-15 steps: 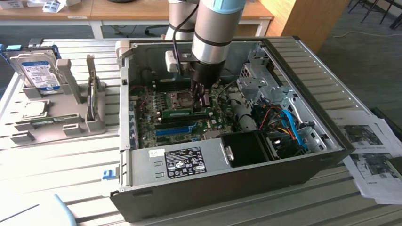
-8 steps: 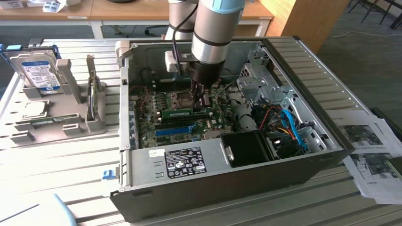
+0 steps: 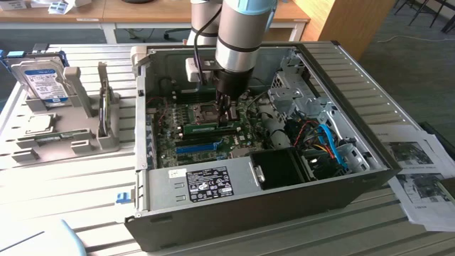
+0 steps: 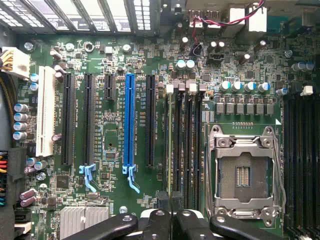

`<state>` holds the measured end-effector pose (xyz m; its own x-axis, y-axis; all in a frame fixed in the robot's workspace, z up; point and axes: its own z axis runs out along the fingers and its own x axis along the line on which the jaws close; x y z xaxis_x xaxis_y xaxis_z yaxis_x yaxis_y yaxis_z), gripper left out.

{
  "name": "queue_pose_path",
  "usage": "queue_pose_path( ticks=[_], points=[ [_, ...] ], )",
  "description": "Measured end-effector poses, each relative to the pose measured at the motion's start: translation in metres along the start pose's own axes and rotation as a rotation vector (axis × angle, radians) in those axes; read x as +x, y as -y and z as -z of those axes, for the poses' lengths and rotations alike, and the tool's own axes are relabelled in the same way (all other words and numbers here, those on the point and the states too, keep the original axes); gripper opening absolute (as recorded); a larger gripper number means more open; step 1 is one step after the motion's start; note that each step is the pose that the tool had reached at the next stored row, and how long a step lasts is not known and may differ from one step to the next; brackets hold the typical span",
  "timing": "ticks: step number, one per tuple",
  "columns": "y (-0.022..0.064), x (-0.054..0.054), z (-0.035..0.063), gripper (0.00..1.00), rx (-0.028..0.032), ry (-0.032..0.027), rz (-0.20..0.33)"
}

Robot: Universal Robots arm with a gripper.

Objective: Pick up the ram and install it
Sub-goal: 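Insert the ram into the slot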

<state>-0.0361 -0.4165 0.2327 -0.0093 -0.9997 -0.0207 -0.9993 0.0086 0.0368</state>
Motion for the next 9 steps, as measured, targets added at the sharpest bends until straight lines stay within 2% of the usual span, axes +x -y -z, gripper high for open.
queue_pose_path(
  ticks=[4, 9],
  points=[
    [-0.0009, 0.0000, -0.0001, 0.11, 0.0059, 0.0001, 0.000],
    [-0.0018, 0.0000, 0.0000, 0.11, 0.0067, 0.0000, 0.000]
  ],
)
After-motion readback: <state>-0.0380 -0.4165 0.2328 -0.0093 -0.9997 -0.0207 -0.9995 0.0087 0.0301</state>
